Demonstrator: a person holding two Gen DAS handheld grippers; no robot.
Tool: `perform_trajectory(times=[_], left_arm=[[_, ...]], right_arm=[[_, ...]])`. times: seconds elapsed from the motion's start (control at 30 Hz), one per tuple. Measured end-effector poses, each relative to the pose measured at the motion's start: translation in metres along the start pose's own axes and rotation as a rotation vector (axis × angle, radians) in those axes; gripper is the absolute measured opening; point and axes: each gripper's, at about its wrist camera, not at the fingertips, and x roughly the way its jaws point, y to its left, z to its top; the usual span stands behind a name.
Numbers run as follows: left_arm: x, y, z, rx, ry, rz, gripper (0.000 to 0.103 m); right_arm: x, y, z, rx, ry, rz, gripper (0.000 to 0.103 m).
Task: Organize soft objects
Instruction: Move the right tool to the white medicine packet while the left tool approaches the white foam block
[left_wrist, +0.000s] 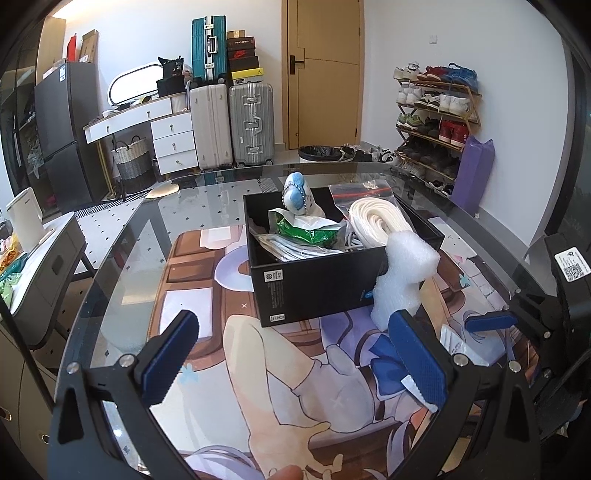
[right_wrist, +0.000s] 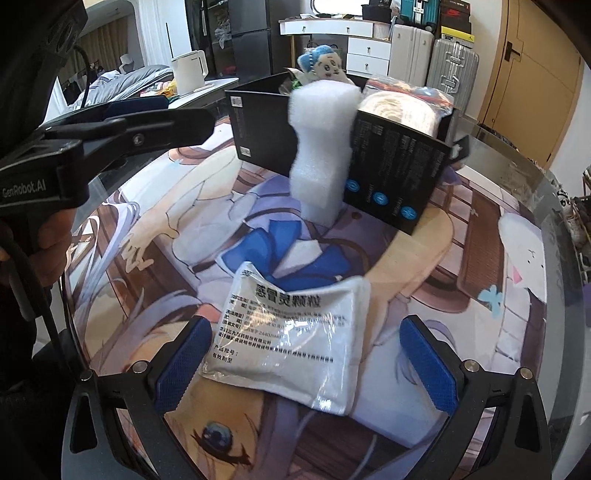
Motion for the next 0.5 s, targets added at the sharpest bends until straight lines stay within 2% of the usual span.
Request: perform_trajectory(times=[0.13, 0.4, 0.43, 0.5], left_arm=[[0.001, -0.002, -0.001, 0.005, 0.003, -0.004, 0.103], [0.004, -0.008, -0.004, 0.015, 0.015, -0.012, 0.103], [0.005, -0.008, -0.005, 0.016, 0.018, -0.012, 0.103], [0.007, -0.009, -0.006, 0.019, 0.024, -0.014, 0.103]], right_arm=[[-0.003, -0.008, -0.002, 0.008, 0.010, -0.009, 0.102], [-0.002, -0.021, -0.002, 0.043, -0.028, -0.036, 0.102], [-0.002, -0.021, -0.002, 0.045, -0.032, -0.037, 0.101], [-0.004, -0.025, 0.001, 0.047, -0.043, -0.038, 0.091]])
